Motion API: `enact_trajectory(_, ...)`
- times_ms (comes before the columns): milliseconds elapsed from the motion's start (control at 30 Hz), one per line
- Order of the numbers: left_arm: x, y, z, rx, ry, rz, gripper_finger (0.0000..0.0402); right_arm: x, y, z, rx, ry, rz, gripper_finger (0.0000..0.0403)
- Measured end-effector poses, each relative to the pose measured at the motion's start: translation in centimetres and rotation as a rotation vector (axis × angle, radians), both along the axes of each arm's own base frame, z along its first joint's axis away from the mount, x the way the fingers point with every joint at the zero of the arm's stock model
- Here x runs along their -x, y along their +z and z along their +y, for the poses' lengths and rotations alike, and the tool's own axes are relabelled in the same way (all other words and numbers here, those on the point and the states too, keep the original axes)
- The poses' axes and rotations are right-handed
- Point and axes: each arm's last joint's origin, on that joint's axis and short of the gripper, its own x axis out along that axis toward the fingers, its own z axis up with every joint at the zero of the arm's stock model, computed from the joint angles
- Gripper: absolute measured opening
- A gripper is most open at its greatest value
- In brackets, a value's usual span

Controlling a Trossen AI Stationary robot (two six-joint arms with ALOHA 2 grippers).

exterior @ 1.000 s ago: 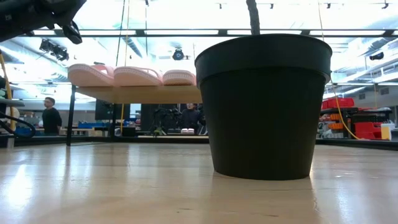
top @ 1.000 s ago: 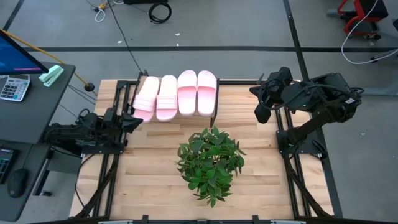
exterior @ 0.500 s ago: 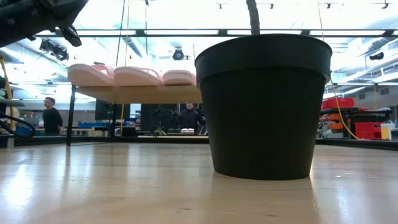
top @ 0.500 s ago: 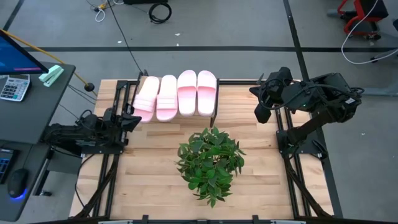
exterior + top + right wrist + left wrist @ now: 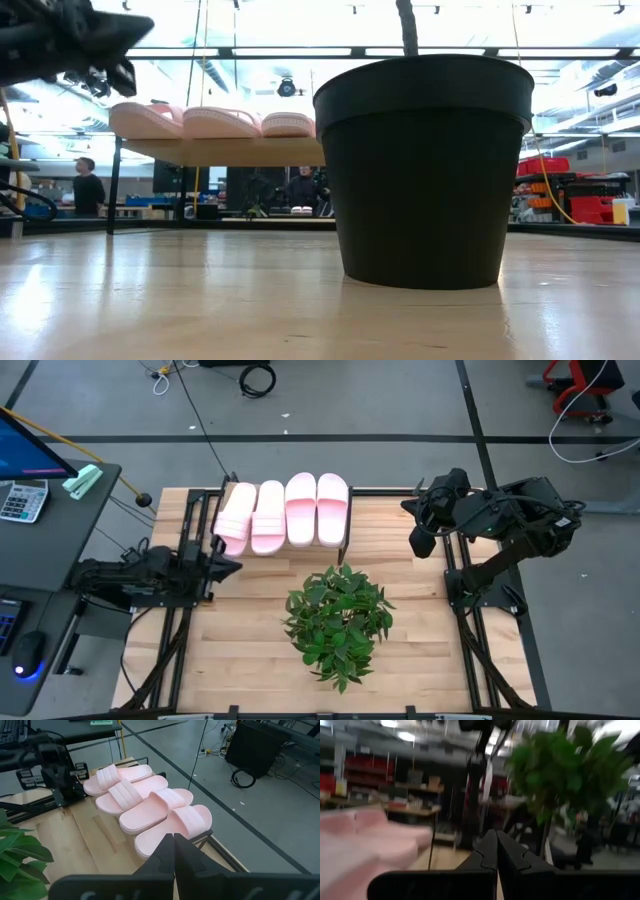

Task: Pick and place slides into the shelf
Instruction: Return to Home Position

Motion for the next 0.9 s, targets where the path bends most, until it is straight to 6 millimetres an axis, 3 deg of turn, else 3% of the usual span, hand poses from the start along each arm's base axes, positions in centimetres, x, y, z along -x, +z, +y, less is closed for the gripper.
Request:
enact_trajectory(467, -0.4, -2.5, 0.0, 0.046, -0.01, 0.259, 0.0002, 0.1, -0.2, 0.0, -0.041, -0.033, -0.008, 0.0)
enact_trajectory(733, -0.4, -2.5, 0.0, 0.051, -0.015, 0.257, 0.0002, 0.2, -0.2, 0.0, -0.042, -0.034, -0.009, 0.0)
enact_trajectory(900, -0.3, -1.3, 0.0, 0.039, -0.015, 0.142, 0.0004, 0.2, -0.2, 0.0, -0.044, -0.043, -0.014, 0.0)
